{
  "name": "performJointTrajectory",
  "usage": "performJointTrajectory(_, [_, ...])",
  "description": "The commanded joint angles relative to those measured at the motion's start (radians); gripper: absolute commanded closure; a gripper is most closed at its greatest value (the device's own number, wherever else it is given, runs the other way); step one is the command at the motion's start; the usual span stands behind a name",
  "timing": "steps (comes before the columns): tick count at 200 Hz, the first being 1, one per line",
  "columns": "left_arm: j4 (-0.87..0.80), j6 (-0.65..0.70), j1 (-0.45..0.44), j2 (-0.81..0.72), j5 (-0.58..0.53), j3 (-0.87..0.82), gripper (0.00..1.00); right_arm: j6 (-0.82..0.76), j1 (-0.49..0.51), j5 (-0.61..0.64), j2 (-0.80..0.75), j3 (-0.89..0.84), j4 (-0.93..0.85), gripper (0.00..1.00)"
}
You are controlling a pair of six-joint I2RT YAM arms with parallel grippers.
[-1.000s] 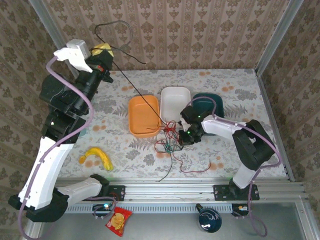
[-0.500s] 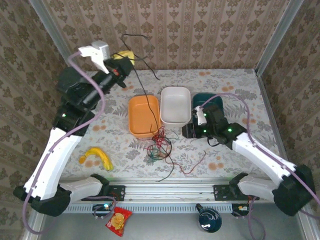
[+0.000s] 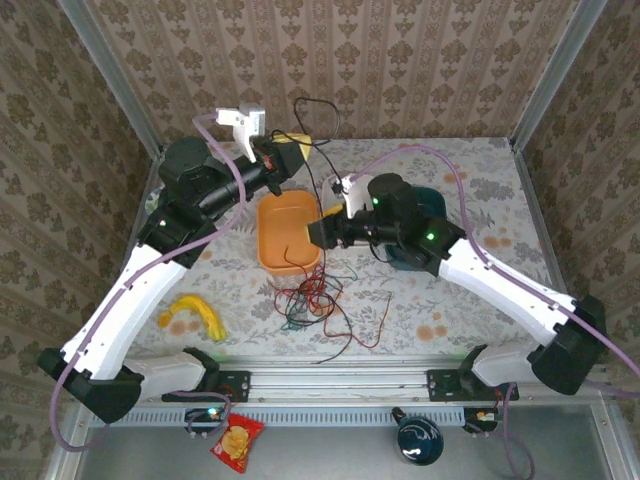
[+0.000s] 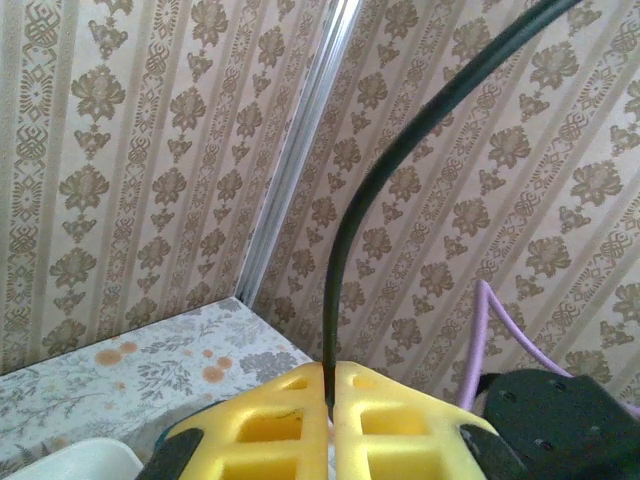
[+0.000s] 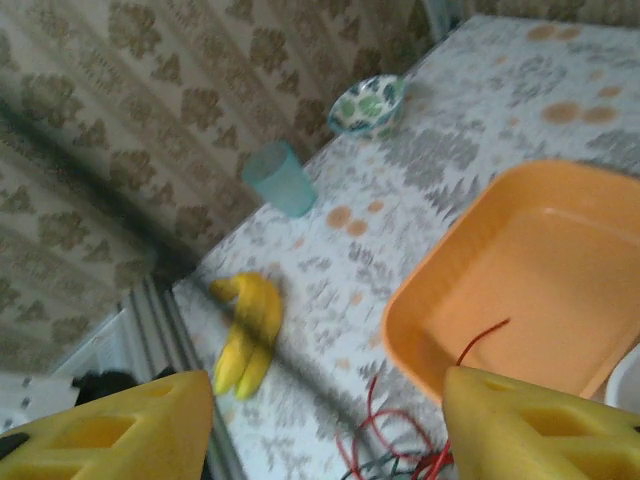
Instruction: Untangle the cables
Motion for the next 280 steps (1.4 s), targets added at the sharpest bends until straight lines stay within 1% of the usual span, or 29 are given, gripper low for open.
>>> performJointTrajectory(1, [0.04, -0.02, -0.01, -0.032, 0.022, -0.014, 1.0, -0.039, -0.005, 0.117, 0.062, 0.05, 0.023, 0.56])
performJointTrajectory(6, [0.035, -0.019, -0.012, -0.036, 0.02, -0.018, 1.0, -0.034, -0.006, 0.119, 0.072, 0.053, 0.027, 0.69])
performJointTrajectory(13, [0.021, -0.013, -0.012, -0.04, 0.017, -0.02, 1.0, -0.028, -0.007, 0.118, 0.08, 0.053, 0.031, 0.84])
performJointTrajectory(21, [-0.012, 0.006, -0.011, -0.046, 0.007, -0.022, 1.0, -0.014, -0.008, 0.126, 0.078, 0.05, 0.034, 0.98])
performJointTrajectory(23, [-0.023, 0.012, -0.012, -0.047, 0.002, -0.022, 1.0, -0.013, -0.008, 0.127, 0.075, 0.046, 0.036, 1.0])
performJointTrajectory(38, [-0.122, 0.062, -0.012, -0.065, -0.045, -0.044, 1.0, -0.008, -0.018, 0.119, 0.044, 0.013, 0.052, 1.0])
performJointTrajectory(43, [-0.152, 0.081, -0.015, -0.073, -0.056, -0.062, 0.94, -0.007, -0.022, 0.119, 0.026, 0.002, 0.051, 1.0])
performJointTrajectory(46, [-0.17, 0.092, -0.016, -0.078, -0.064, -0.078, 0.86, -0.007, -0.026, 0.119, 0.005, -0.005, 0.05, 1.0])
performJointTrajectory(52, [-0.202, 0.116, -0.021, -0.09, -0.071, -0.113, 0.77, -0.006, -0.034, 0.114, -0.015, -0.018, 0.048, 1.0])
performJointTrajectory(55, [-0.214, 0.126, -0.023, -0.096, -0.072, -0.133, 0.7, -0.004, -0.037, 0.11, -0.027, -0.025, 0.046, 1.0])
performJointTrajectory(63, [-0.252, 0.164, -0.03, -0.112, -0.043, -0.192, 0.56, -0.001, -0.048, 0.101, -0.054, -0.041, 0.039, 1.0])
performJointTrajectory(74, [-0.3, 0.208, -0.048, -0.124, 0.001, -0.276, 0.4, 0.002, -0.064, 0.084, -0.088, -0.058, 0.02, 1.0])
performJointTrajectory(85, [-0.345, 0.256, -0.077, -0.126, 0.044, -0.355, 0.31, -0.001, -0.077, 0.063, -0.117, -0.07, -0.01, 1.0])
performJointTrajectory(99, [-0.38, 0.294, -0.123, -0.123, 0.024, -0.451, 0.24, -0.002, -0.088, 0.049, -0.145, -0.077, -0.051, 1.0])
performJointTrajectory(120, [-0.374, 0.31, -0.175, -0.116, -0.044, -0.561, 0.23, -0.006, -0.106, 0.056, -0.181, -0.083, -0.105, 1.0])
performJointTrajectory(131, [-0.359, 0.308, -0.193, -0.106, -0.087, -0.598, 0.23, 0.007, -0.124, 0.046, -0.195, -0.086, -0.118, 1.0])
performJointTrajectory(144, [-0.336, 0.307, -0.208, -0.092, -0.108, -0.631, 0.23, 0.038, -0.152, 0.017, -0.211, -0.098, -0.111, 1.0])
performJointTrajectory(163, [-0.296, 0.324, -0.232, -0.072, -0.126, -0.664, 0.24, 0.084, -0.185, -0.023, -0.229, -0.117, -0.086, 1.0])
performJointTrajectory(189, [-0.2, 0.343, -0.236, -0.04, -0.139, -0.718, 0.24, 0.127, -0.21, -0.052, -0.241, -0.13, -0.069, 1.0])
performJointTrajectory(221, [-0.114, 0.367, -0.244, 0.033, -0.14, -0.743, 0.25, 0.153, -0.228, -0.065, -0.254, -0.133, -0.064, 1.0])
performJointTrajectory(251, [-0.047, 0.39, -0.253, 0.117, -0.174, -0.759, 0.27, 0.176, -0.251, -0.082, -0.261, -0.133, -0.054, 1.0])
performJointTrajectory(280, [0.011, 0.394, -0.253, 0.156, -0.178, -0.794, 0.29, 0.194, -0.293, -0.094, -0.281, -0.143, -0.049, 1.0])
